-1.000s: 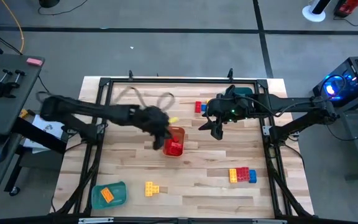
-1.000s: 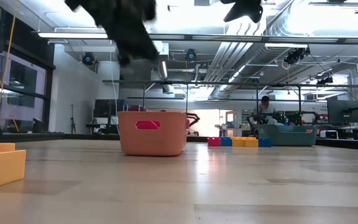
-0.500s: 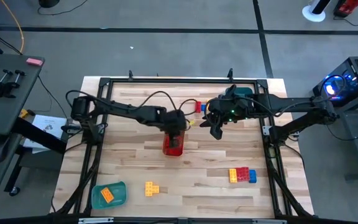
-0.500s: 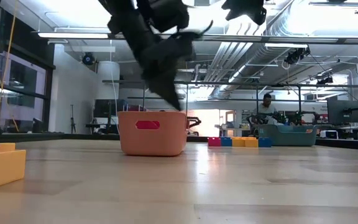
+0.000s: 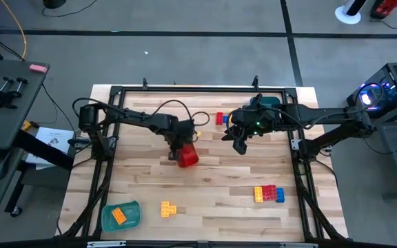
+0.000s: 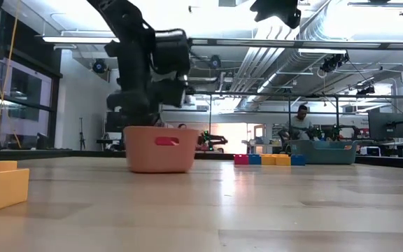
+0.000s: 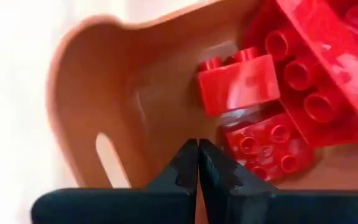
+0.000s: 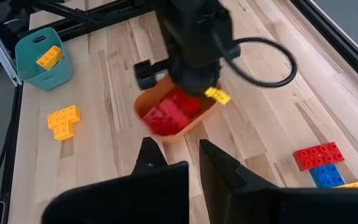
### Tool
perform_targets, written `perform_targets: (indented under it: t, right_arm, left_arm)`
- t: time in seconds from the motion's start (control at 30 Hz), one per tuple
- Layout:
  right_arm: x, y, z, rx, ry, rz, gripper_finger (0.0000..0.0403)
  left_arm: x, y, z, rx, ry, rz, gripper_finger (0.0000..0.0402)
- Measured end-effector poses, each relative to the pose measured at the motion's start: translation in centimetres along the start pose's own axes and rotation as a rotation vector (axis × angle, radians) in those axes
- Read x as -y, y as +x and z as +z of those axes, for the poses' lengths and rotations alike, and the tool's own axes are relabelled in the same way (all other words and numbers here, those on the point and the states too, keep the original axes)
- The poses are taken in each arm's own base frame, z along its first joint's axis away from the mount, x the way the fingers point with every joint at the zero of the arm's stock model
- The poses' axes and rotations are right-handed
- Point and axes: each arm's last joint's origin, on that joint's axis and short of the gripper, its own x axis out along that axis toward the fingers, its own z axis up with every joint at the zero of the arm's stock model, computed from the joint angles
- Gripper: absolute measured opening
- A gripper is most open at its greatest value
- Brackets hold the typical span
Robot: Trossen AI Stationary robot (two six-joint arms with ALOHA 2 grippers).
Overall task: Sort blocks
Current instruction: Move the orange bin from the center to the top left side of the table
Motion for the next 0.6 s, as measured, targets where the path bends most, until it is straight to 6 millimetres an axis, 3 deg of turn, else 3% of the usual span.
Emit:
perform_targets:
  t: [0.23,0.6]
  right_arm:
    - [0.0,0.0,0.0,0.003,0.002,0.001,0.0]
    - [-0.2,0.0,0.0,-0.007,0.004,0.031,0.0]
  left_arm:
    - [-3.4,-0.2,-2.0,-0.158,0.044,0.1,0.0]
    - [-11.9,-0.6,-7.4,-0.366,-0.141,0.234,0.0]
